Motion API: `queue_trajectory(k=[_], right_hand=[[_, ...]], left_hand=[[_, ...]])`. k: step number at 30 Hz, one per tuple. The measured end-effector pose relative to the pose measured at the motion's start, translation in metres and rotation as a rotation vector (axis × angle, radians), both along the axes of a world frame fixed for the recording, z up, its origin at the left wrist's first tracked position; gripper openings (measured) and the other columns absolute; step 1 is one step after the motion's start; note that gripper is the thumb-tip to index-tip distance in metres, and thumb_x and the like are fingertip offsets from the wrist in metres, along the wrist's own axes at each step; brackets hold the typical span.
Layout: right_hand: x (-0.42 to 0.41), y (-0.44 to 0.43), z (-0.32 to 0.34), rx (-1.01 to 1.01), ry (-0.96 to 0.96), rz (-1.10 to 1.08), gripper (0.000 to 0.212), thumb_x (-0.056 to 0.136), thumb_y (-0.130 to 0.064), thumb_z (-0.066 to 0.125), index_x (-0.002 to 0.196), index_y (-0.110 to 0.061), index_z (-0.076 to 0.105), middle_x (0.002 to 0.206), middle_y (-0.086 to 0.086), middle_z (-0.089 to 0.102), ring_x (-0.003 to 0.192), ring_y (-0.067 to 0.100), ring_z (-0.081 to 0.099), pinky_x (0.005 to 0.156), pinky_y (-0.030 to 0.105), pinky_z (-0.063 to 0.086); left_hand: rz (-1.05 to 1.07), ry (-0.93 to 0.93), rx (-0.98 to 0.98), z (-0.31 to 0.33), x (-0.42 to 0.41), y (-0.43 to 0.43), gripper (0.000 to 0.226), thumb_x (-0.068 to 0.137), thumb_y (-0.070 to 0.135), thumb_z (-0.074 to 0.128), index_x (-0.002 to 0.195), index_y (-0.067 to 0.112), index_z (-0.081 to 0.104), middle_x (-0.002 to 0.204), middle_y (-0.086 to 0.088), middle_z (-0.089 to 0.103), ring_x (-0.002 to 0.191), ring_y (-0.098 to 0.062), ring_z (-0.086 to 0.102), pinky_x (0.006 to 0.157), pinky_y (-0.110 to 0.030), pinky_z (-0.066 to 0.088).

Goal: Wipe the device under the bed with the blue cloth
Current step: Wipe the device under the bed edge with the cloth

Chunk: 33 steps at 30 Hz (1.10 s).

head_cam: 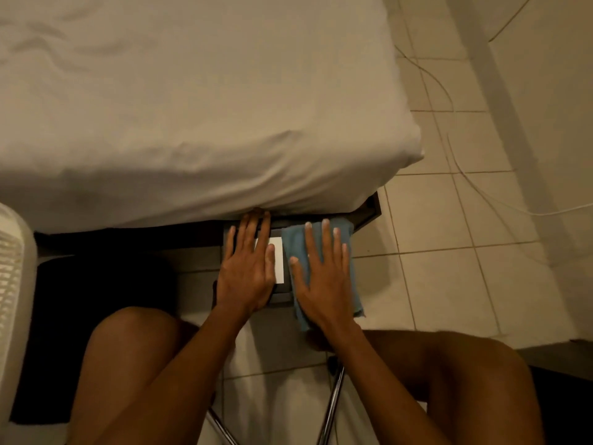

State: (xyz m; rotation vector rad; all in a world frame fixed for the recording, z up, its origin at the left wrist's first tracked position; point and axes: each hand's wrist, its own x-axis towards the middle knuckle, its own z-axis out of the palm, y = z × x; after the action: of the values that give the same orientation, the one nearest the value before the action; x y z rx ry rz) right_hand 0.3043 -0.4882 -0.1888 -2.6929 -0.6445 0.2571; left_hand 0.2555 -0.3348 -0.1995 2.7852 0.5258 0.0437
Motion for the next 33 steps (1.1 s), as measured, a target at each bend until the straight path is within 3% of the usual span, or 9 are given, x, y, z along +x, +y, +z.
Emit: queue_trajectory(k=[2, 6, 10, 16, 19, 25, 30, 33], right_hand=[[0.008, -0.015, -0.003, 0.016, 0.039, 0.006, 0.07, 0.101, -0.058, 0.026, 0.159, -0.03, 0.0, 0.167, 0.0, -0.013, 0.154, 0.019, -0.013, 0.125, 0.044, -0.001], [0.038, 0.012, 0.001, 0.058, 0.144, -0.287, 0.073, 0.1, -0.059, 0.029, 0.159, -0.03, -0.002, 0.168, 0.002, -0.006, 0.154, 0.023, -0.009, 0.126, 0.049, 0.008], [0.0, -0.008, -0.002, 0.032, 0.038, -0.113, 0.073, 0.101, -0.057, 0.028, 0.159, -0.028, -0.006, 0.167, -0.001, -0.015, 0.153, 0.02, -0.018, 0.125, 0.043, -0.003], [0.031, 0.002, -0.005, 0.064, 0.107, -0.246, 0.074, 0.099, -0.06, 0.024, 0.159, -0.026, -0.002, 0.168, 0.001, -0.008, 0.153, 0.019, -0.014, 0.126, 0.045, 0.0], [-0.001, 0.0, -0.006, 0.014, 0.032, -0.151, 0.074, 0.1, -0.058, 0.022, 0.159, -0.022, -0.004, 0.167, 0.002, -0.013, 0.153, 0.019, -0.016, 0.125, 0.041, -0.004], [0.029, 0.003, -0.006, 0.015, 0.047, -0.148, 0.075, 0.099, -0.06, 0.021, 0.159, -0.023, -0.004, 0.167, 0.004, -0.011, 0.154, 0.02, -0.014, 0.126, 0.046, 0.003], [-0.016, 0.007, -0.004, -0.035, -0.014, -0.126, 0.074, 0.1, -0.057, 0.019, 0.16, -0.018, -0.001, 0.168, 0.006, -0.006, 0.155, 0.02, -0.009, 0.126, 0.046, 0.007], [0.018, 0.006, -0.007, -0.006, 0.007, -0.083, 0.075, 0.1, -0.058, 0.025, 0.16, -0.022, -0.002, 0.168, 0.003, -0.009, 0.154, 0.018, -0.01, 0.126, 0.046, 0.005]], left_hand=[[0.004, -0.001, -0.005, 0.001, 0.001, -0.002, 0.058, 0.102, 0.034, 0.022, 0.157, 0.016, 0.013, 0.165, -0.005, 0.014, 0.153, -0.018, 0.009, 0.125, -0.042, 0.008], [0.004, -0.015, -0.018, -0.001, -0.001, 0.0, 0.059, 0.102, 0.035, 0.021, 0.157, 0.017, 0.01, 0.165, -0.004, 0.009, 0.153, -0.016, 0.005, 0.125, -0.043, 0.007], [0.002, -0.011, -0.017, 0.0, 0.0, 0.0, 0.059, 0.102, 0.034, 0.022, 0.157, 0.017, 0.011, 0.165, -0.005, 0.01, 0.153, -0.017, 0.006, 0.125, -0.043, 0.008], [0.006, -0.011, 0.0, -0.001, -0.002, 0.0, 0.058, 0.103, 0.034, 0.024, 0.157, 0.017, 0.012, 0.165, -0.004, 0.013, 0.153, -0.016, 0.008, 0.125, -0.042, 0.008], [0.002, -0.001, -0.009, 0.001, -0.002, 0.001, 0.058, 0.103, 0.033, 0.025, 0.157, 0.018, 0.009, 0.165, -0.003, 0.011, 0.153, -0.016, 0.007, 0.125, -0.041, 0.007], [0.012, -0.018, -0.001, 0.002, -0.002, -0.002, 0.058, 0.103, 0.032, 0.028, 0.157, 0.018, 0.012, 0.165, -0.003, 0.012, 0.153, -0.015, 0.007, 0.125, -0.04, 0.006], [0.014, -0.009, -0.004, 0.004, -0.001, -0.001, 0.058, 0.103, 0.032, 0.027, 0.157, 0.018, 0.011, 0.165, -0.004, 0.013, 0.153, -0.016, 0.006, 0.125, -0.039, 0.005], [0.014, -0.02, -0.004, 0.001, -0.002, -0.002, 0.058, 0.103, 0.033, 0.027, 0.157, 0.018, 0.012, 0.165, -0.004, 0.012, 0.153, -0.016, 0.006, 0.125, -0.04, 0.005]])
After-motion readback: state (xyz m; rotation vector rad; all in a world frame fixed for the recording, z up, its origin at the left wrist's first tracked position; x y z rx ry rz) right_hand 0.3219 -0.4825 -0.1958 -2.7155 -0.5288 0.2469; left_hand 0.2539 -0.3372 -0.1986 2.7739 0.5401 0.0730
